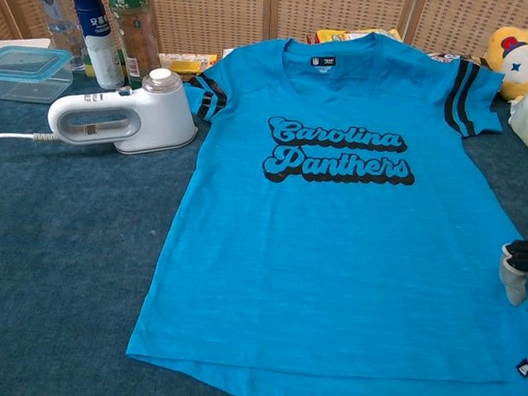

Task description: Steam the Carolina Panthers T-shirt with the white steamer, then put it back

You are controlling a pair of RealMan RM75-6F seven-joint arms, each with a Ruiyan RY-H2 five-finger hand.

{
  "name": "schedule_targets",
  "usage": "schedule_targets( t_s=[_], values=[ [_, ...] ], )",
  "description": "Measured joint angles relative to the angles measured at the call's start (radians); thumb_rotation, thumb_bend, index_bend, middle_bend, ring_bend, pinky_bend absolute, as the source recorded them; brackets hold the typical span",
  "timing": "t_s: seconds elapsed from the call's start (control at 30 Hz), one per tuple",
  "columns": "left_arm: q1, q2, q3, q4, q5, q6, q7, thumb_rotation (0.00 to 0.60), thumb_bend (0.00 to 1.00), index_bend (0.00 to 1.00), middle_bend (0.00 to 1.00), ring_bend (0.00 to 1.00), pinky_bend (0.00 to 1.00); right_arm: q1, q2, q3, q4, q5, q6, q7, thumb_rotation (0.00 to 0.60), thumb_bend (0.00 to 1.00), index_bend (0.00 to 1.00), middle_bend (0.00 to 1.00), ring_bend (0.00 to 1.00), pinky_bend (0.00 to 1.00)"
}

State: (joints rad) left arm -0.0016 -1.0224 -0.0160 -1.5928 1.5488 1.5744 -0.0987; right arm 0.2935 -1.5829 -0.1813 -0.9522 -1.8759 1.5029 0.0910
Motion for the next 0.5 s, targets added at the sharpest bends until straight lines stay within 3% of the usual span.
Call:
schedule_targets(
  t_s=[0.5],
  values=[
    [0.000,-0.008,0.004,0.007,0.010,0.003,0.013,0.456,0.34,0.13,0.28,0.21,0.25,-0.008,0.032,0.018,-0.090,0.023,0.024,0.024,0.600,0.52,0.70,0.63,0.63,0.69]
  ],
)
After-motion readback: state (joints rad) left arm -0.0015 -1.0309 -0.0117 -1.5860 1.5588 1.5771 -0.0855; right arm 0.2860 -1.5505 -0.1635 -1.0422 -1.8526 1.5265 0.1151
